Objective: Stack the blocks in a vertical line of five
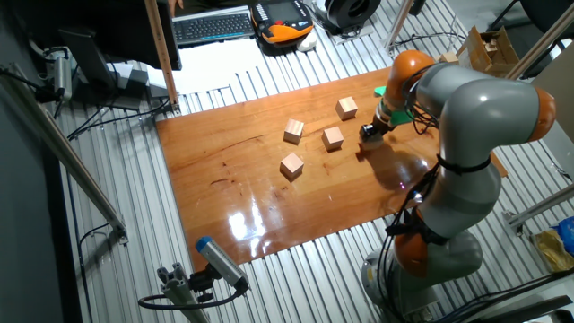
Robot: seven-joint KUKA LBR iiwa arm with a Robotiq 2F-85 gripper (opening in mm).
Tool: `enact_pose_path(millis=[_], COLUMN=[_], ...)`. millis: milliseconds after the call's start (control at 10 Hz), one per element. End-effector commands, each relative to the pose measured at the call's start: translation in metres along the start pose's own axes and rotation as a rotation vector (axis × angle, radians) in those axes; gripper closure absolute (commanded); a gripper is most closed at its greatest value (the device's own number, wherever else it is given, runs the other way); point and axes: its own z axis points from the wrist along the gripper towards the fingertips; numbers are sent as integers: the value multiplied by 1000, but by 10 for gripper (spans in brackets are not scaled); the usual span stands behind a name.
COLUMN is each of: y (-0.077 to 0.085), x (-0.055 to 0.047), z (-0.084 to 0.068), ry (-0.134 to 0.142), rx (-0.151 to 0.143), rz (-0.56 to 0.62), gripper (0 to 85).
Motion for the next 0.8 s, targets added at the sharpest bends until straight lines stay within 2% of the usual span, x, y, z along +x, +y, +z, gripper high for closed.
enact_pose_path(millis=[0, 200, 500, 700], y=[3, 13, 26, 34], x=[-1, -7, -14, -17], z=[-5, -15, -22, -27], ry=[-4, 5, 5, -1], rx=[-1, 4, 20, 9], rz=[2, 6, 23, 34], gripper=[510, 510, 510, 510])
